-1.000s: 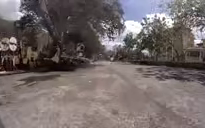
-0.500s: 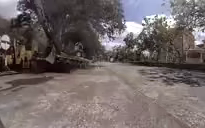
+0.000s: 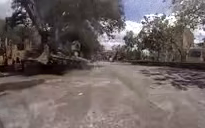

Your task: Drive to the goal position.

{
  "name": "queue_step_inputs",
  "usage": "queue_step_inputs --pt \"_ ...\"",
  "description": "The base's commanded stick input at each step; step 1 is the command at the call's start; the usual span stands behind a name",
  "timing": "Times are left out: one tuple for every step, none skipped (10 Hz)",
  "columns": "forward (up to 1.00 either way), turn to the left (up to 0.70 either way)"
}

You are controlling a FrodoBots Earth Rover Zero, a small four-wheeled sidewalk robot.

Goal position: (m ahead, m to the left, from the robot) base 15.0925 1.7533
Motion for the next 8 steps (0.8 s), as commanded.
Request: queue_step_inputs --pt "0.85 0.01" --pt "0.85 0.01" --pt "0.85 0.01" --pt "0.85 0.01" --pt "0.85 0.01" --pt "0.85 0.01" --pt "0.85 0.01" --pt "0.85 0.01"
